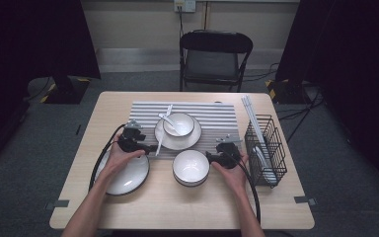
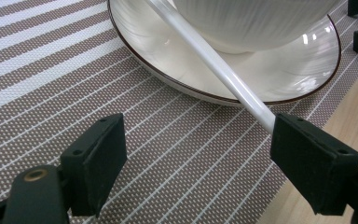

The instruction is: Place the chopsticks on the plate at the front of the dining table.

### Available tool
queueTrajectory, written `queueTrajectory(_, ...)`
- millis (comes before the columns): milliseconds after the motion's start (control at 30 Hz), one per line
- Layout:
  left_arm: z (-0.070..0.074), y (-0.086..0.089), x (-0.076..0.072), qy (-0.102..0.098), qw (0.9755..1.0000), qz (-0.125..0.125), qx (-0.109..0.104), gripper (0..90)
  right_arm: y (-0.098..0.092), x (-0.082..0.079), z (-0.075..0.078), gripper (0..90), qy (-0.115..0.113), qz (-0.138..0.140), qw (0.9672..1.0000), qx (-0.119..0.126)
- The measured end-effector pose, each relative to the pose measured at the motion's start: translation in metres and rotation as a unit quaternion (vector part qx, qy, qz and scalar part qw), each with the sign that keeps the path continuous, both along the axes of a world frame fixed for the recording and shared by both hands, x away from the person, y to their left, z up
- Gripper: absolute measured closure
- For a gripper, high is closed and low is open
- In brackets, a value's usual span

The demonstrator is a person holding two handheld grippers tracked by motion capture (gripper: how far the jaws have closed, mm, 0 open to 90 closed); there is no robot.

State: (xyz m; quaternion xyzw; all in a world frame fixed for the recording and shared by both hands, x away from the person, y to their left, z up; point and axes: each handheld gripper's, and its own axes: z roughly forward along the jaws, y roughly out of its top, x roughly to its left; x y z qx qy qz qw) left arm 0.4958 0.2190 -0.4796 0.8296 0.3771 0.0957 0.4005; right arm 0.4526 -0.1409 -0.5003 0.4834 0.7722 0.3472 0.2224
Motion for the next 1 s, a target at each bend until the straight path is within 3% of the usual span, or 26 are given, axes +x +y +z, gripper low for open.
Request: queueTrajectory(1000,0.0003,-0.0049,-0.0012,0.005,1.0000,-0.007,-0.002,16.4,0.0000,0.0000,0.0000,26.8,0.000,0.000,1.0000,0.000)
